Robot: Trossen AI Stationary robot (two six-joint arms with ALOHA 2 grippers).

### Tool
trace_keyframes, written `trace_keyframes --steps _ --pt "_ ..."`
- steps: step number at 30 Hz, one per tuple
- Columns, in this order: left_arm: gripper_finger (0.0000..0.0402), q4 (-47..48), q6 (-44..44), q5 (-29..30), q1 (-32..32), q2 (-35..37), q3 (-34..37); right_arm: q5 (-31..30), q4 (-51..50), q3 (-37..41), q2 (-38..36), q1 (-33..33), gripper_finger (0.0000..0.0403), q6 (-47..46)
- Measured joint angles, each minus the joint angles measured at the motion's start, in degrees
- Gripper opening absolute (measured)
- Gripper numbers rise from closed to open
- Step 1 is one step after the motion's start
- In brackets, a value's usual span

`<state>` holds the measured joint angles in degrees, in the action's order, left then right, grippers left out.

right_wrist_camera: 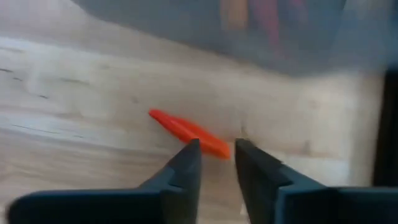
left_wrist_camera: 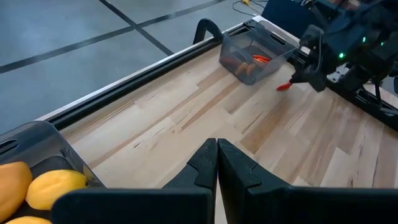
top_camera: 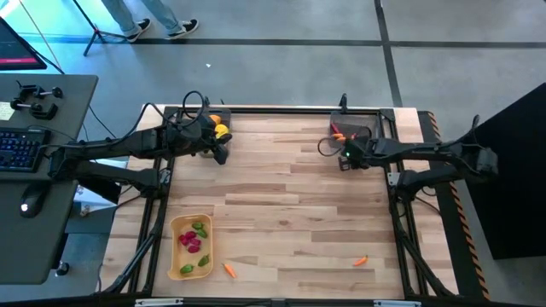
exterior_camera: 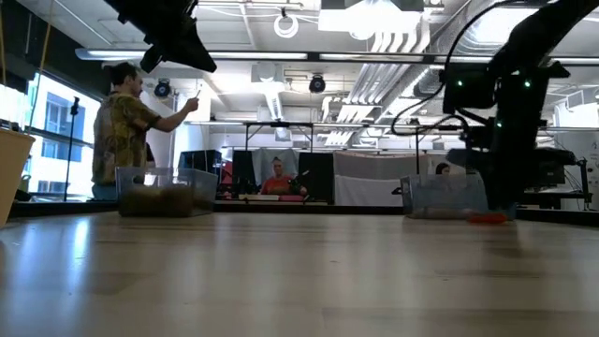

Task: Sort produce into baskets
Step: Put the red chili into the right black bin

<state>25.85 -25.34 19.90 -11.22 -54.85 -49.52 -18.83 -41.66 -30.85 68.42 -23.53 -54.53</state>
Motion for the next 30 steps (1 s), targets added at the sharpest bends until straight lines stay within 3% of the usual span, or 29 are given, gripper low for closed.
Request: trace_keyframes --steps 5,9,13,17,21,30 --pt "0.0000 0.02 0.00 0.00 0.00 -0.02 0.00 -0.87 7.72 5.77 -0.07 3.40 0.0010 -8.22" --pt "0.0000 0.02 0.00 -0.02 0.00 -0.02 0.00 -5.00 8.18 5.70 -0.02 6.00 0.0009 -12.54" --pt "0.0000 0.02 -0.02 -0.80 0.00 -0.02 0.00 -4.52 7.86 3.64 -0.02 7.39 0.0004 -11.20" --pt "0.0000 0.02 -0.02 -0.92 0.02 -0.02 0.00 -7.20 2.17 0.29 -0.33 7.55 0.0001 -11.33" --pt "0.0000 0.01 0.00 -0.92 0.02 -0.01 0.00 -9.64 -4.29 -0.60 -0.31 5.13 0.0001 -13.76" --pt "0.0000 0.02 -0.08 -1.53 0.02 0.00 0.00 -12.89 -3.08 3.11 -0.26 -2.20 0.0001 -15.54"
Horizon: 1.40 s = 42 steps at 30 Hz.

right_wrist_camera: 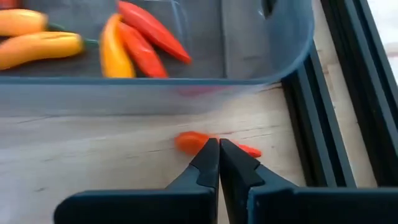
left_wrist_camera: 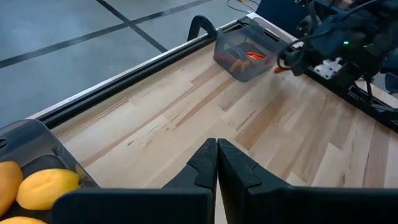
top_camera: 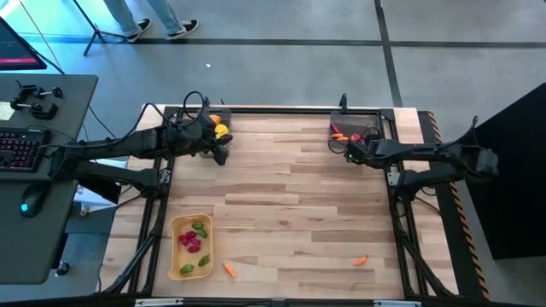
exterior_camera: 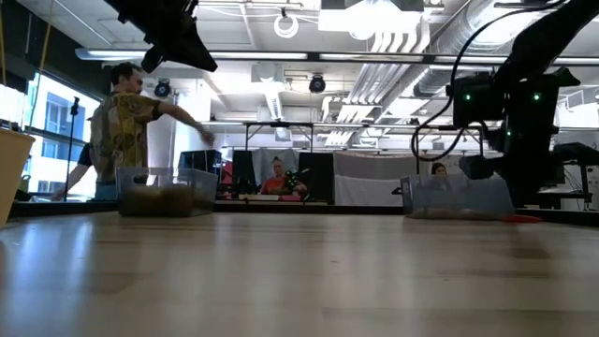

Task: Sort produce into baskets
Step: Put the red chili into the right black bin

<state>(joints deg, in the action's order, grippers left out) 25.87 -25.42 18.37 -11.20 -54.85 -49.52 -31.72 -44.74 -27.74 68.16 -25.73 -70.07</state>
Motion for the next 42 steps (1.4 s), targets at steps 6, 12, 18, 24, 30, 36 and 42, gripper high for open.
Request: trace_keyframes --steps 6,12,18,24,30,36,42 --pt "0.0000 0.00 -0.31 -0.28 0.00 -0.02 0.00 0.77 3.22 2.71 0.02 -1.65 0.0000 1.04" --pt "0.0000 0.00 -1.49 -0.30 0.00 -0.01 0.00 0.23 4.68 2.71 0.02 -1.63 0.0000 3.24" --pt "0.0000 -0.02 -1.47 -0.28 0.00 -0.02 0.00 -0.81 4.85 2.71 0.02 -1.67 0.0000 4.45" --pt "0.0000 -0.01 -1.47 -0.28 0.00 -0.02 0.00 -0.10 5.68 3.96 0.11 -1.67 0.0000 2.76" --pt "0.0000 -0.02 -1.52 -0.28 0.00 0.00 0.00 0.91 6.83 4.96 0.09 -1.36 0.0000 2.50" --pt "0.0000 -0.02 -1.54 -1.27 -0.02 -0.01 0.00 4.94 8.29 4.84 -0.13 0.83 0.0000 4.44" --pt "0.0000 -0.02 -1.50 -1.27 -0.02 -0.02 0.00 10.63 12.03 4.74 -0.22 6.30 0.0000 3.22"
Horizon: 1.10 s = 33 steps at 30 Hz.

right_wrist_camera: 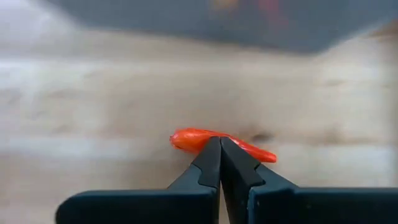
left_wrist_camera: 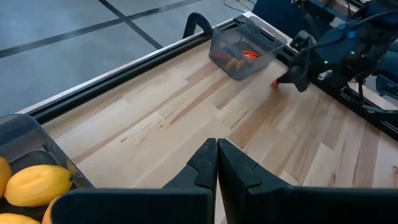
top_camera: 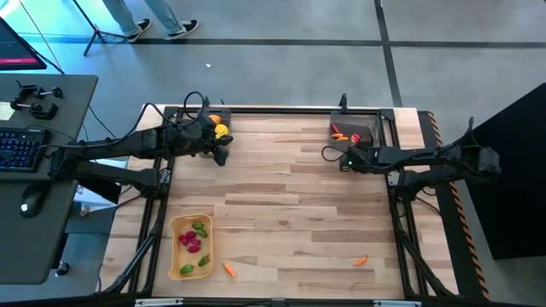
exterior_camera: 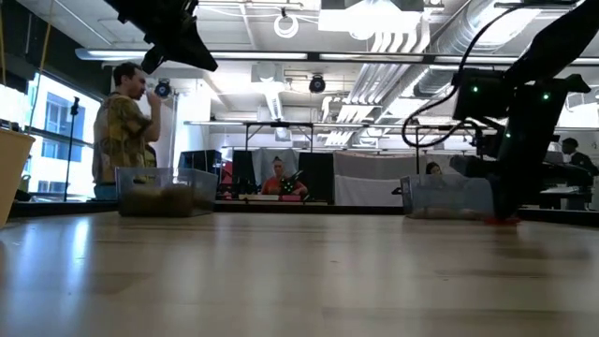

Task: Sort produce into baskets
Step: Put the red chili into the right black bin

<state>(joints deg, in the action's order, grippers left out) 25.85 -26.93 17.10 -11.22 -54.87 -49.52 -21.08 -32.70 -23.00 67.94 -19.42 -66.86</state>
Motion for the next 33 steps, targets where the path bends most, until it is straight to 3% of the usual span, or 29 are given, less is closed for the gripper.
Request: trace_keyframes --steps 5,11,17,20,25,29,33 --pt "0.0000 0.00 0.03 0.00 0.00 0.00 0.00 5.24 1.89 -1.83 0.15 6.02 0.0000 -1.06" --pt "0.0000 0.02 0.05 0.00 0.00 0.02 0.00 15.57 4.14 -5.00 0.28 13.77 0.0000 5.51" --pt "0.0000 0.00 1.33 -0.02 0.02 0.00 0.00 14.31 1.64 -10.06 -0.62 18.34 0.0000 10.25" --pt "0.0000 0.00 1.56 -0.04 0.00 0.00 0.00 18.08 2.15 -14.33 -1.76 18.36 0.0000 21.64" --pt "0.0000 0.02 1.58 -0.04 0.00 0.00 0.00 25.97 -2.99 -21.33 0.24 18.36 0.0012 49.49" --pt "0.0000 0.04 1.51 -0.89 0.02 0.00 0.00 25.77 -12.07 -25.10 6.17 16.89 0.0067 65.38" --pt "0.0000 0.04 1.53 -1.60 0.04 0.00 0.00 26.03 -13.81 -25.59 12.79 15.47 0.0128 77.90"
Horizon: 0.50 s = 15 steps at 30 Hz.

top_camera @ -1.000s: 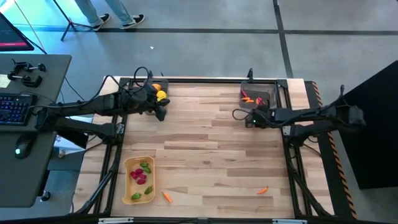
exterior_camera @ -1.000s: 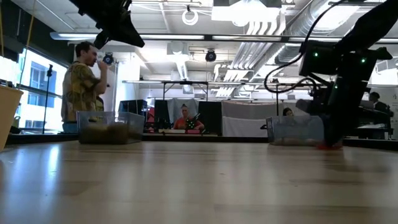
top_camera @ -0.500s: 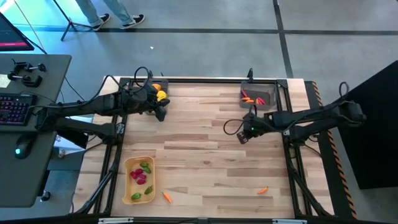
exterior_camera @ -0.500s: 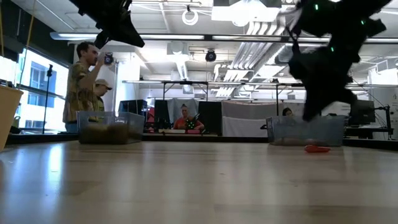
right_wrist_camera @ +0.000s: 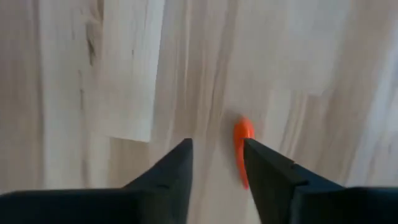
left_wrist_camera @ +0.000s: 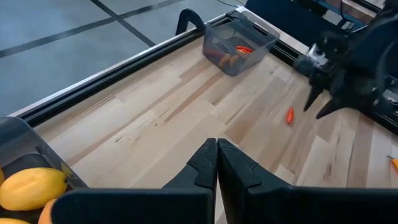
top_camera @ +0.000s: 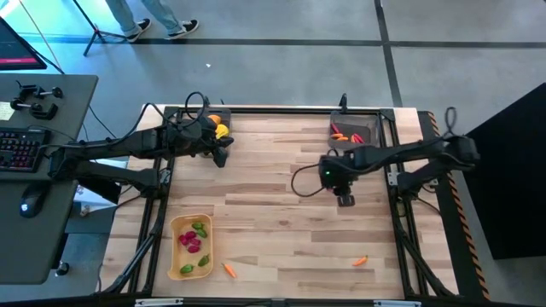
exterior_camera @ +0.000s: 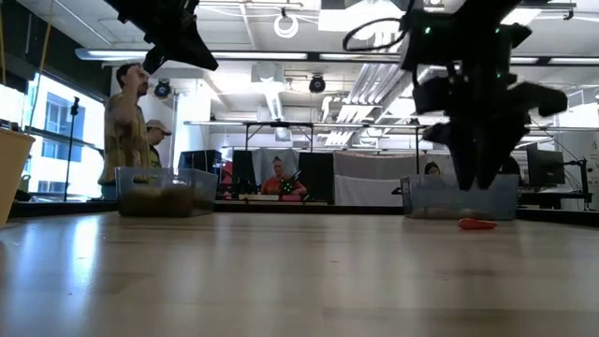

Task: Sort produce into baskets
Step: Put the red chili into the right black bin

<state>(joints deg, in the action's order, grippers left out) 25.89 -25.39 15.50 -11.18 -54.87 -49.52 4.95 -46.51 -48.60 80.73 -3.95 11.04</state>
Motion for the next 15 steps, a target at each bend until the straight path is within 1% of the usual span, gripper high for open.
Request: trace_keyframes --steps 3,6,11,15 --pt "0.0000 0.00 0.01 0.01 0.00 -0.02 0.00 -0.09 2.28 -0.07 4.29 -0.84 0.0152 6.67" --pt "0.0000 -0.01 -0.04 0.01 0.00 -0.02 0.00 -1.82 4.96 -0.07 8.09 -1.03 0.0156 10.05" --pt "0.0000 -0.01 -0.04 0.01 0.00 -0.02 0.00 -3.21 5.44 -0.09 12.46 -1.04 0.0139 11.91" --pt "0.0000 0.00 -0.02 0.01 0.00 -0.02 0.00 -3.13 5.38 -0.14 13.26 -1.04 0.0118 11.96"
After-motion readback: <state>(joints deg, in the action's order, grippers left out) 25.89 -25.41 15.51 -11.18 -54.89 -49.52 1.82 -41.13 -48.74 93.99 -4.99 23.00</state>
